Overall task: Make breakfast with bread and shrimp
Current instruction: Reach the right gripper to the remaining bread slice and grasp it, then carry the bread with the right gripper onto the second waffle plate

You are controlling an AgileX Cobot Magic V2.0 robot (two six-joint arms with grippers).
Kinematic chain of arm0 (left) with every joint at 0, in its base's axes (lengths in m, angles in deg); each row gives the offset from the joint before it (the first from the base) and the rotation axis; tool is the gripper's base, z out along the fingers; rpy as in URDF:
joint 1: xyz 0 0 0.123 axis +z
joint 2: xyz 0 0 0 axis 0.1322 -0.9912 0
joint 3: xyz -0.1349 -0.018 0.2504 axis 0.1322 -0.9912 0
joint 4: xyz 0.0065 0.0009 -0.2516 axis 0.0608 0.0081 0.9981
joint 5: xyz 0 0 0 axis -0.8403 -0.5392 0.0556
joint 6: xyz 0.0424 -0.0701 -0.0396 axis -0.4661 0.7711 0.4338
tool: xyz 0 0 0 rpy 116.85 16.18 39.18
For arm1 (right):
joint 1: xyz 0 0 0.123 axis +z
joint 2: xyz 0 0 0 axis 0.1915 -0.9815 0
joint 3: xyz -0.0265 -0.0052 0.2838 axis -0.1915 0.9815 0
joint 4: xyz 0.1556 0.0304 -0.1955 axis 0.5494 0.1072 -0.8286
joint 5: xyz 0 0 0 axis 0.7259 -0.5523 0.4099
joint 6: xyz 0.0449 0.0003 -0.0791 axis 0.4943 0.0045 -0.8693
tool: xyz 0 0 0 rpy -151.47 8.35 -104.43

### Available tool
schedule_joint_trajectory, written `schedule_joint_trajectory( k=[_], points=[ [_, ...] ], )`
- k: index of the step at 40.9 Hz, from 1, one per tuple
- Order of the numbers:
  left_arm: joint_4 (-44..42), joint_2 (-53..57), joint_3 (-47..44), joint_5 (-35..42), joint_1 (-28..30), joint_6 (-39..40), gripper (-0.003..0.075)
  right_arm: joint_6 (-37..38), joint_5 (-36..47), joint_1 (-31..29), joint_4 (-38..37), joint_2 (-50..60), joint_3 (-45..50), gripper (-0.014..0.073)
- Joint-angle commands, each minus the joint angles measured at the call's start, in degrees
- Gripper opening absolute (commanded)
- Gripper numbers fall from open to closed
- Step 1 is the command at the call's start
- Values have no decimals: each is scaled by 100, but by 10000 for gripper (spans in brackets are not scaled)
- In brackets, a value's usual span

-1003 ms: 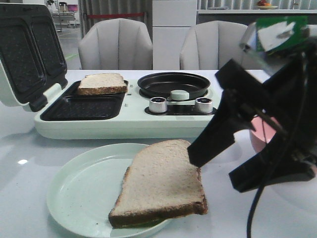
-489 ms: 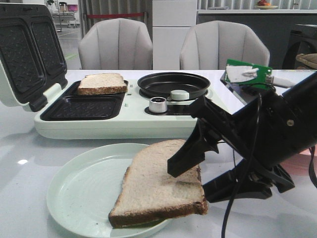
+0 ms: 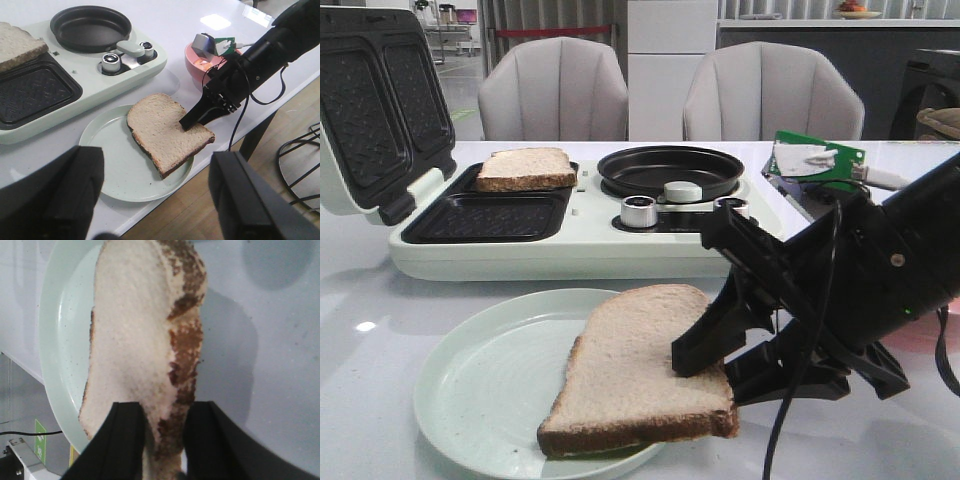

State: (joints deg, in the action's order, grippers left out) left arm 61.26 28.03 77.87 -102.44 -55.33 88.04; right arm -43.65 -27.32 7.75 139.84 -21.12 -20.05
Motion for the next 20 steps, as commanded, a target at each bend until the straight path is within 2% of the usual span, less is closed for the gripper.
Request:
schedule_joint_trajectory(
  k=[1, 6, 10, 20],
  points=[
    [-39, -63, 163, 472, -37, -1, 507, -110, -314, 8, 146, 185, -128, 209],
    [-43, -63, 163, 405, -37, -1, 507, -110, -319, 8, 180, 209, -128, 81],
    [-76, -63, 163, 330, -37, -1, 507, -110, -353, 8, 180, 326, -128, 16],
    [-87, -63, 163, 288, -37, -1, 507, -110, -402, 8, 193, 1163, -135, 7]
  ],
)
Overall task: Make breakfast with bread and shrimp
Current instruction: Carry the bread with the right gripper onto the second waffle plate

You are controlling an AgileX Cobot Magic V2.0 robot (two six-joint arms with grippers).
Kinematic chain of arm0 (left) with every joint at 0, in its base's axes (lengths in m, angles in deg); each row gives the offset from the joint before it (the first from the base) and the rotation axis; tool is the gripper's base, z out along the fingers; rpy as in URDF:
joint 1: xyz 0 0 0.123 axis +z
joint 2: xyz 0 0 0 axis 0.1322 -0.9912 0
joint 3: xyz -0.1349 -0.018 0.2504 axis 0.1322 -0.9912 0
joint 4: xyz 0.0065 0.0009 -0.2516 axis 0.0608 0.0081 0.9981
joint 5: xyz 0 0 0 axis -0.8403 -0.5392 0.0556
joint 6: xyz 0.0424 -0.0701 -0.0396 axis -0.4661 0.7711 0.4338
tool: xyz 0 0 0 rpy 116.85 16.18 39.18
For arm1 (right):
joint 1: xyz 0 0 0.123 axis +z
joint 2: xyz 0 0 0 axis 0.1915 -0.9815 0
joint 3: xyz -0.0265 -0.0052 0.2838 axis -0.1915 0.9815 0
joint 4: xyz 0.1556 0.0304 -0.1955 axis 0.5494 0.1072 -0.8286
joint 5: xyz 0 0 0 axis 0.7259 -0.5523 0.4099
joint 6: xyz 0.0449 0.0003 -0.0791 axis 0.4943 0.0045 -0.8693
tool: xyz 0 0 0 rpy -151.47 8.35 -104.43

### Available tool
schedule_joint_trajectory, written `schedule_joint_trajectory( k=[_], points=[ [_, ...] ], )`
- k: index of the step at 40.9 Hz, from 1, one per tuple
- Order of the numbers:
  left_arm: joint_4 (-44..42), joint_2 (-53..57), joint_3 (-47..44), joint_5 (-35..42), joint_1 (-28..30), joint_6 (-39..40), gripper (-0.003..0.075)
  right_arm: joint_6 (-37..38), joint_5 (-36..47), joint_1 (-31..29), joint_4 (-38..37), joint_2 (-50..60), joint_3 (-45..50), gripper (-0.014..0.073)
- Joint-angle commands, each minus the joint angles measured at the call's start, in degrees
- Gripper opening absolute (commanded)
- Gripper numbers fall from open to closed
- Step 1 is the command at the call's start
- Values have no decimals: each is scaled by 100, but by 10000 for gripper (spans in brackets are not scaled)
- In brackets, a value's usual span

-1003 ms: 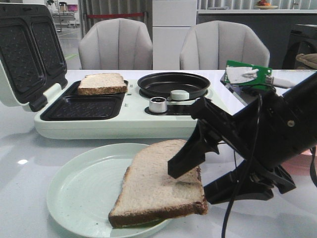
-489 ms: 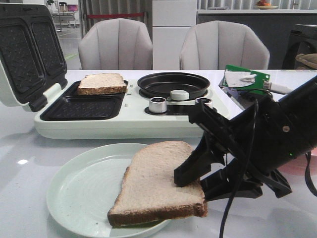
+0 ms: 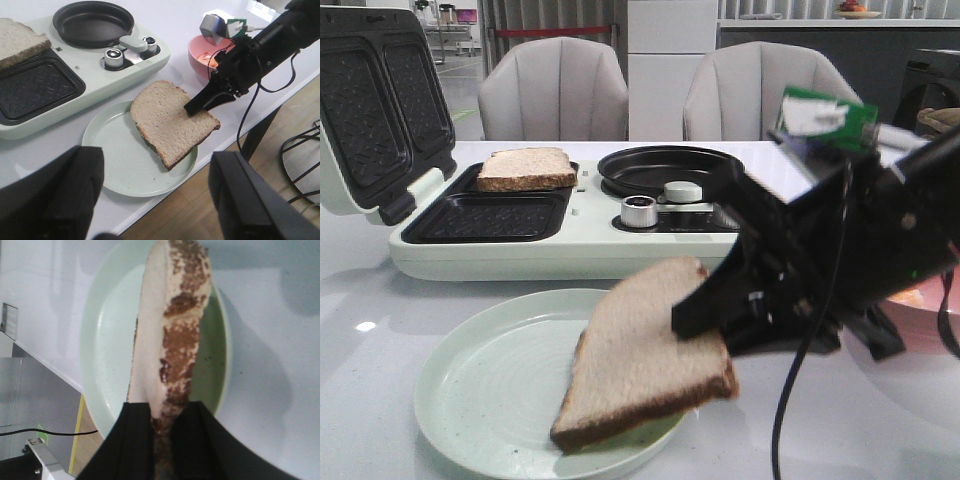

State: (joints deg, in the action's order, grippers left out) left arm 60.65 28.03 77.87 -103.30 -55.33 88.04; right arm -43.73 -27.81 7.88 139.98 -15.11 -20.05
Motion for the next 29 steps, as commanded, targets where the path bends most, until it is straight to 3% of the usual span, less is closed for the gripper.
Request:
schedule_joint_trajectory(
  k=[1, 13, 29],
  points=[
    [-26, -63, 163, 374, -37, -1, 507, -101, -353, -5, 178, 652, -156, 7],
    [-34, -63, 163, 374, -37, -1, 507, -101, -507, -3, 333, 1082, -1345, 7],
    [-72, -63, 163, 582, -37, -1, 507, -95, -510, 299, 333, -861, -3836, 7]
  ],
)
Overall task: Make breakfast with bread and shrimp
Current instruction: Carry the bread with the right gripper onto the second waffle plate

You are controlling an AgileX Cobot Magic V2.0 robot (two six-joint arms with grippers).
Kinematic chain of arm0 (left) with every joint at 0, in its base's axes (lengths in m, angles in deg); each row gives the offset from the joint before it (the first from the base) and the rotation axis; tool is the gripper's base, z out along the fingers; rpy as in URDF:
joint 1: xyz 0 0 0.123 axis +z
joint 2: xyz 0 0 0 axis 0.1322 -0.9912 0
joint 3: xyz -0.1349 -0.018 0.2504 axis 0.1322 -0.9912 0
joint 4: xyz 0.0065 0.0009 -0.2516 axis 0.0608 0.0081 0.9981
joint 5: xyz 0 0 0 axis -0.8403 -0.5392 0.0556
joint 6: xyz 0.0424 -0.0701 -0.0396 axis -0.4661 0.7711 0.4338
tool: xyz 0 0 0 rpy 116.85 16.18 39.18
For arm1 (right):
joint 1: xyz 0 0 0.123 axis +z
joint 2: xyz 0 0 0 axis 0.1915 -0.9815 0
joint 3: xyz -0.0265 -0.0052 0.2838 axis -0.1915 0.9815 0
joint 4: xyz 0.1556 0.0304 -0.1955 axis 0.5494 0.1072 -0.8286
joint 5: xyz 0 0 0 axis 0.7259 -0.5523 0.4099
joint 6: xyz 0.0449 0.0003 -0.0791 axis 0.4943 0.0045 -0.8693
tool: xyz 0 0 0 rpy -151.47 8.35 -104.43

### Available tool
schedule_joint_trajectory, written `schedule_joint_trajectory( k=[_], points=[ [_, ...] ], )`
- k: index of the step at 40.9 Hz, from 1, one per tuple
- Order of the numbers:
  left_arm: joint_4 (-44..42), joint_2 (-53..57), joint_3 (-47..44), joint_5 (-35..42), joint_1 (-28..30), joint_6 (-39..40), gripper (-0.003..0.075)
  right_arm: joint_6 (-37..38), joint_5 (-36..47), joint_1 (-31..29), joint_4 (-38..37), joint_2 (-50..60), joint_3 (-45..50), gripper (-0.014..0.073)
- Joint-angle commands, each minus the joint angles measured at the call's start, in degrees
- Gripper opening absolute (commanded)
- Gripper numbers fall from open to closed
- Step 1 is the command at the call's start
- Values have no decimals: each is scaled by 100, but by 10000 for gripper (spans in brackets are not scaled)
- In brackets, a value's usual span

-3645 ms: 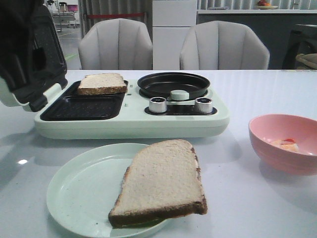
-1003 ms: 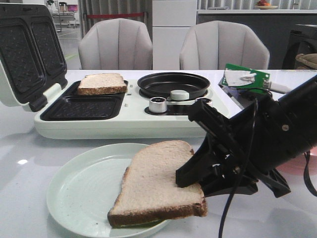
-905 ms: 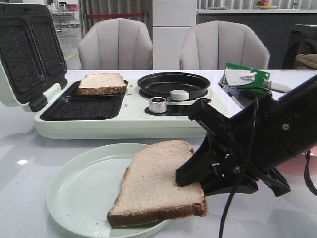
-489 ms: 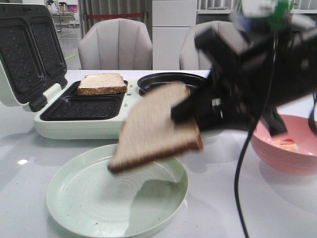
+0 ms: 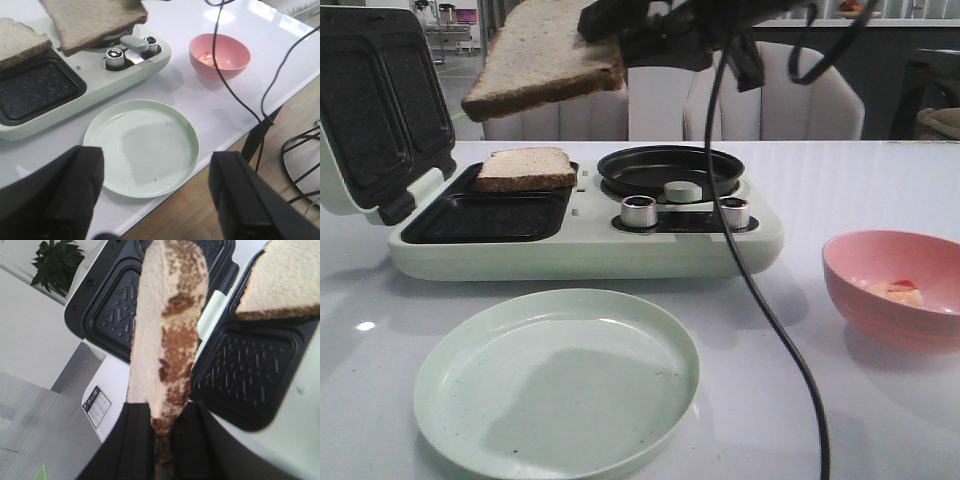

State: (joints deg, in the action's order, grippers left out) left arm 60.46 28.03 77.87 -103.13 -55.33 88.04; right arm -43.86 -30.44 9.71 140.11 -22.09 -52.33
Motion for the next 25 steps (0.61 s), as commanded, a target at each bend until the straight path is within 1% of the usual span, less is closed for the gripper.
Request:
schedule_joint_trajectory(
  k=[1, 7, 14, 16, 18, 19, 20, 23, 25],
  points=[
    [-53, -63, 163, 593, -37, -1, 507, -77, -240, 169, 321, -289, -775, 7],
    [-53, -63, 163, 693, -37, -1, 507, 35, -223, 414, 349, -1178, -1598, 7],
    [-53, -63, 163, 693, -37, -1, 507, 43, -220, 547, 412, -1897, -2253, 17],
    [-53, -63, 163, 693, -37, -1, 507, 43, -250, 547, 412, -2037, -2368, 68],
    [-53, -63, 163, 693, -37, -1, 507, 43, -206, 547, 404, -2104, -2420, 160],
    [-53, -63, 163, 693, -37, -1, 507, 43, -127, 547, 405, -2129, -2420, 209],
    [-53, -63, 163, 693, -37, -1, 507, 43, -21, 547, 405, -2141, -2420, 279],
    [-53, -63, 163, 693, -37, -1, 507, 43, 245, 542, 282, -2141, -2420, 449],
    [-53, -63, 163, 693, -37, -1, 507, 43, 387, 523, 200, -2133, -2420, 492]
  ],
)
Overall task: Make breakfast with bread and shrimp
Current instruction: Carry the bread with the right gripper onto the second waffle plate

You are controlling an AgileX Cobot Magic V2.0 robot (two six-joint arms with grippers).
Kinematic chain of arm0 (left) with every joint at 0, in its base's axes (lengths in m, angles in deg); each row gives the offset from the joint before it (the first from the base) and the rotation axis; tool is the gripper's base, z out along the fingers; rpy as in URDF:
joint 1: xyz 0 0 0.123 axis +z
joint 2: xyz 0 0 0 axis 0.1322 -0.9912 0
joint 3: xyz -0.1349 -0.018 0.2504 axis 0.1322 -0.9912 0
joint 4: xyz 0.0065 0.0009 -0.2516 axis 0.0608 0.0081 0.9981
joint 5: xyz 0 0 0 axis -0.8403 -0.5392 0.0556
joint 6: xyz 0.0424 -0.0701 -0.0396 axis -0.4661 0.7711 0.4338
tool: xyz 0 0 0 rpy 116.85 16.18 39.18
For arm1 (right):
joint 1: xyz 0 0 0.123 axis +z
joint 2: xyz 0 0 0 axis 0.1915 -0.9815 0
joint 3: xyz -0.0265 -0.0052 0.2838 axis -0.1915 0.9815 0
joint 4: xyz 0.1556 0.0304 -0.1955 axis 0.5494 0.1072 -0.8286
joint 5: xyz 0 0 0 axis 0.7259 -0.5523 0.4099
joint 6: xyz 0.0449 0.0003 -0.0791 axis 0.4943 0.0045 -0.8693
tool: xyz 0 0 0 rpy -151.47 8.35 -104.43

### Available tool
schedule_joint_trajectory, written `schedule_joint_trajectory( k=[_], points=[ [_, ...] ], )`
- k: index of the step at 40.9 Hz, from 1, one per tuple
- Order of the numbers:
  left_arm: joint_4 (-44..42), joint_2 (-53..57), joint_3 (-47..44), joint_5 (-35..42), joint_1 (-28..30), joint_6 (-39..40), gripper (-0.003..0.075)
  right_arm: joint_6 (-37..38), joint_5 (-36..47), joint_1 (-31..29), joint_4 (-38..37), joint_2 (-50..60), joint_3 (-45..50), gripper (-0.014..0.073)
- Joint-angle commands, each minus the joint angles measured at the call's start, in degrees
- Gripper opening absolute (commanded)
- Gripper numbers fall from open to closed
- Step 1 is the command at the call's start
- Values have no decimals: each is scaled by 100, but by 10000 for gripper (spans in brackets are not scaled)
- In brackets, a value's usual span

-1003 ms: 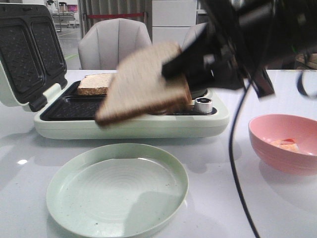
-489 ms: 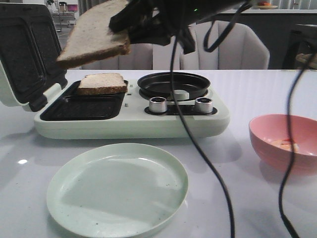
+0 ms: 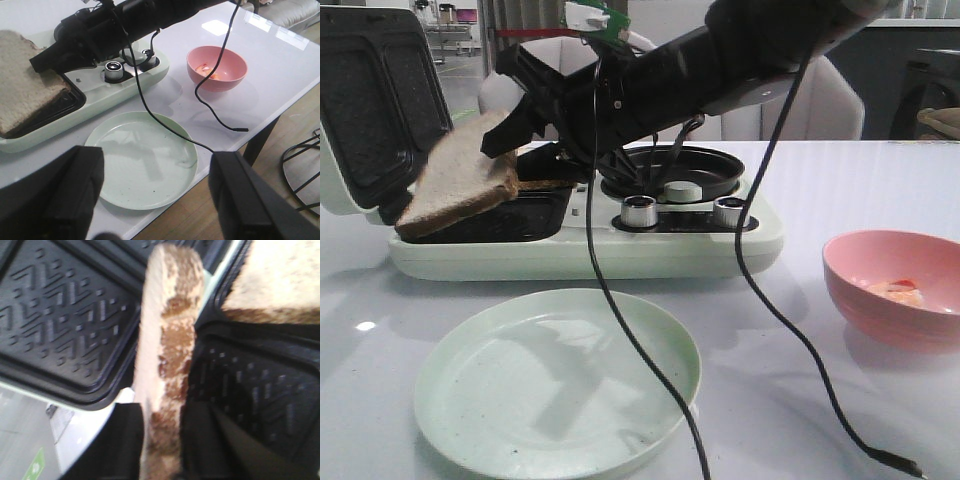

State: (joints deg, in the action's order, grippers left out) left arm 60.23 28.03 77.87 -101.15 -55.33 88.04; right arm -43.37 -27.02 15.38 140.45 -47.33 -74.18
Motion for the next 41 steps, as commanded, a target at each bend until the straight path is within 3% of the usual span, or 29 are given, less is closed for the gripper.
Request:
schedule_joint_trajectory(
  k=[1, 7, 13, 17, 24, 30, 35, 41],
  points=[
    [-30, -63, 163, 495, -37, -1, 507, -6, 58, -51, 137, 403, -235, 493],
    [-30, -63, 163, 495, -37, -1, 507, -6, 133, -149, -273, 581, -235, 489],
    [-92, -63, 163, 495, -37, -1, 507, 434, 159, -200, -1379, 1006, -235, 487],
    [-163, -63, 163, 495, -37, -1, 507, 1274, 81, -205, -2953, 1437, -235, 487],
    [-163, -63, 163, 495, -37, -1, 507, 3609, -538, -208, -5946, 2378, -235, 487],
    [-163, -63, 163, 495, -37, -1, 507, 4875, -961, -208, -7641, 3163, -31, 487],
    [-163, -63, 163, 495, -37, -1, 507, 5190, -957, -208, -8320, 4038, 636, 487],
    [-163, -63, 163, 504, -37, -1, 507, 5190, -759, -208, -8410, 5162, 1784, 487]
  ],
)
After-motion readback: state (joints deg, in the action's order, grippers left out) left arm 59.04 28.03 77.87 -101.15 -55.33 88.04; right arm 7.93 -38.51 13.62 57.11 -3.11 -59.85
